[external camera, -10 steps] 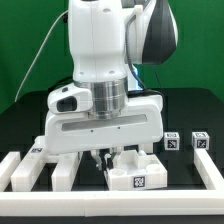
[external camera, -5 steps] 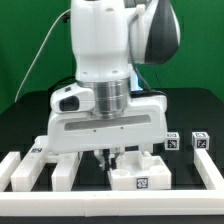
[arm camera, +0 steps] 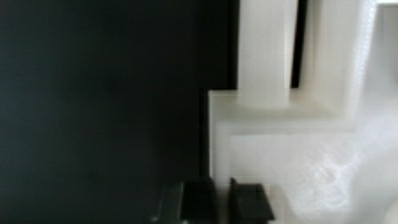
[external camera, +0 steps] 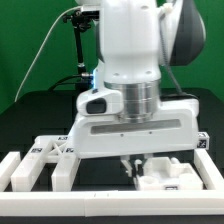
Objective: Assemble chair
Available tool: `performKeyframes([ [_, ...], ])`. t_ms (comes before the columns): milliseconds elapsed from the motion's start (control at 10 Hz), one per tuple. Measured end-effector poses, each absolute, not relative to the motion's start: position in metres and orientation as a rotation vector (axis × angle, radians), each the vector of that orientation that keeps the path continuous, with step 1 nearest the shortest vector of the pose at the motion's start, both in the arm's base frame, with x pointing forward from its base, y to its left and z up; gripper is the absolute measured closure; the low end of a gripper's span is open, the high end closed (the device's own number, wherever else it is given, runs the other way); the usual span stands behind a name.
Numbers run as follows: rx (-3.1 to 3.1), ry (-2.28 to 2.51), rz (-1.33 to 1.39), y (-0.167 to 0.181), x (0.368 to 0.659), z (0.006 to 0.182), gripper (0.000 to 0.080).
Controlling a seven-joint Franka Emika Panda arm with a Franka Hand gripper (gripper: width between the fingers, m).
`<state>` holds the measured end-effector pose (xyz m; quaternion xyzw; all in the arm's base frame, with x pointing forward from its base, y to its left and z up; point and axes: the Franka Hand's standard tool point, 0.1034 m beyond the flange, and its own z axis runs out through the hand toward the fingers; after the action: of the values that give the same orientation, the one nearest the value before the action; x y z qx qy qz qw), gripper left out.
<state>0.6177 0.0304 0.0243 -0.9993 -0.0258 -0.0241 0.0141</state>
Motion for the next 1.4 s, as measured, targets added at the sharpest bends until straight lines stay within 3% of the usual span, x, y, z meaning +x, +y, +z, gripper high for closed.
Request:
performKeyframes([
  [600,-3.115,-0.004,-0.075,0.0387,0.6212,0.0233,0.0771],
  [700,-3.115,-0.007,-0.075,0.0391,0.6211,0.0231,0.0679],
  [800,-3.115,-0.007,-0.075,0.0392,0.621,0.0231,0.0679],
  [1000,-3.115,-0.008,-0.075,0.0393,0.621,0.0231,0.0353],
  [1100,-3.115,-0.008,-0.075,0.0394,0.621,0.0231,0.0353],
  [1200,-3.115,-0.008,-0.075,0.0394,0.621,0.0231,0.0201],
  [1400,-3.115,-0.008,-0.075,0.0394,0.621,0.0231,0.016],
])
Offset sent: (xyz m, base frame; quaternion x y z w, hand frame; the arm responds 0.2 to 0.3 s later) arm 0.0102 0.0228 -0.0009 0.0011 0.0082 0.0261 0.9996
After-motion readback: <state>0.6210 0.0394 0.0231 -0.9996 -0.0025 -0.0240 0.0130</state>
